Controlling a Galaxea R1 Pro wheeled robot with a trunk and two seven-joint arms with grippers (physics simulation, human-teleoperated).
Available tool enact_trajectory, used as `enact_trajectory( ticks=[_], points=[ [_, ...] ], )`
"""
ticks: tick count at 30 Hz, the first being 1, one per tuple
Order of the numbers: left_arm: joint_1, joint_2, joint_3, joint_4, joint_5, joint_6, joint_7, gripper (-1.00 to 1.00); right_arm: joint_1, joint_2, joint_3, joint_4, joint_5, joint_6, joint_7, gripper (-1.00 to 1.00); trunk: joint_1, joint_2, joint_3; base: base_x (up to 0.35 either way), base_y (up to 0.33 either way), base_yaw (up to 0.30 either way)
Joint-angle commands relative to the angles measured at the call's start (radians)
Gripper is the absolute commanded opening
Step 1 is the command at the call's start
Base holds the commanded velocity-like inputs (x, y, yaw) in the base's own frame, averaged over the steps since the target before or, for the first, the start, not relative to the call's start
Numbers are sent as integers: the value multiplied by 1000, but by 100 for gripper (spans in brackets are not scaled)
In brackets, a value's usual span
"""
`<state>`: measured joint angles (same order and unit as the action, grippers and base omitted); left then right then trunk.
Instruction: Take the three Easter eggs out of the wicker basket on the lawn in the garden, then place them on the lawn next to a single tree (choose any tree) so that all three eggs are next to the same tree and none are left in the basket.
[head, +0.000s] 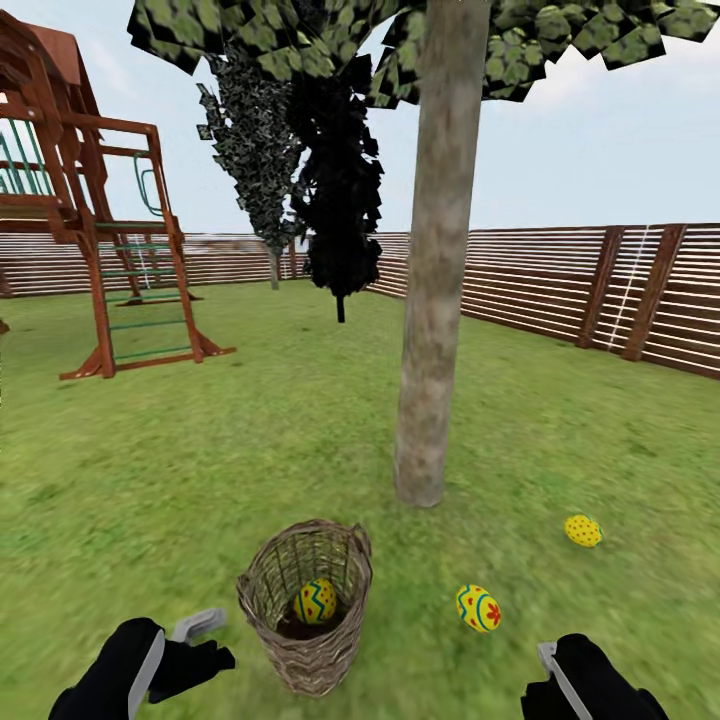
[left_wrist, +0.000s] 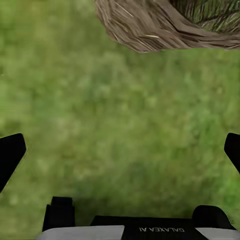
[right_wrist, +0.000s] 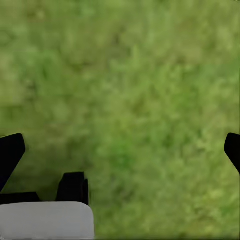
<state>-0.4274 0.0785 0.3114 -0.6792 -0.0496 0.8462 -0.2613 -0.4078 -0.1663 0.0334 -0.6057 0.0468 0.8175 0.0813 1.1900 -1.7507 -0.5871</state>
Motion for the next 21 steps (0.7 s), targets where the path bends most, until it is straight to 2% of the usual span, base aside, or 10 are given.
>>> enact_trajectory(
  ticks=[1, 9, 21],
  points=[
    [-1, 0, 3, -1, -6, 4, -6, 100, 0, -1, 3, -2, 5, 5, 6, 100, -4, 7, 2, 0, 348, 0],
    [-1, 0, 3, -3, -6, 4, -6, 100, 0, -2, 3, -2, 5, 6, 6, 100, -35, 63, 28, 0, 348, -19],
    [-1, 0, 4, -5, -6, 4, -6, 100, -1, 0, 4, -2, 5, 5, 8, 100, -81, 147, 77, 0, 348, -239]
  ],
)
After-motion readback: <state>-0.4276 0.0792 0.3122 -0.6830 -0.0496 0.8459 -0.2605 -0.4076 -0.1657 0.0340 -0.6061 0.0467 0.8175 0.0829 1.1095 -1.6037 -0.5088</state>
